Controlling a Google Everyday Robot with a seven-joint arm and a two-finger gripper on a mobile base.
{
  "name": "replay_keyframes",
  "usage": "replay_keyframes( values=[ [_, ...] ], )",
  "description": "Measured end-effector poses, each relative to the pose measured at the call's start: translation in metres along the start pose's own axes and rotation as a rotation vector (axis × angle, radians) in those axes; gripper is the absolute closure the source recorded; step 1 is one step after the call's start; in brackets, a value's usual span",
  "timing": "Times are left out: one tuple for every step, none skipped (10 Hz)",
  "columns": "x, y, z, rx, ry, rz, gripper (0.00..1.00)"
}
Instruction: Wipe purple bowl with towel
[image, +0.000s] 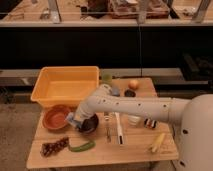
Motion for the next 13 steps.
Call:
replay_keyframes(
  values=[
    [0.003,0.003,-0.005,-0.001,0.0,-0.001,1.0],
    [0.014,0.005,-0.012,-0.001,0.007,0.004,1.0],
    [0.027,0.007,-0.02,-0.002,0.015,0.01,1.0],
    [0.039,0.007,-0.027,-0.001,0.022,0.016,1.0],
    [0.061,0.007,-0.04,0.003,0.032,0.029,1.0],
    [0.075,0.006,-0.048,0.007,0.036,0.04,1.0],
    [0.083,0.004,-0.054,0.013,0.037,0.052,1.0],
    [0.09,0.0,-0.058,0.02,0.036,0.061,1.0],
    [0.091,-0.004,-0.06,0.026,0.033,0.062,1.0],
    [0.09,-0.008,-0.059,0.03,0.025,0.059,1.0],
    [0.081,-0.012,-0.054,0.035,0.015,0.046,1.0],
    [0.07,-0.015,-0.046,0.038,0.007,0.04,1.0],
    [0.059,-0.017,-0.038,0.039,0.003,0.033,1.0]
  ],
)
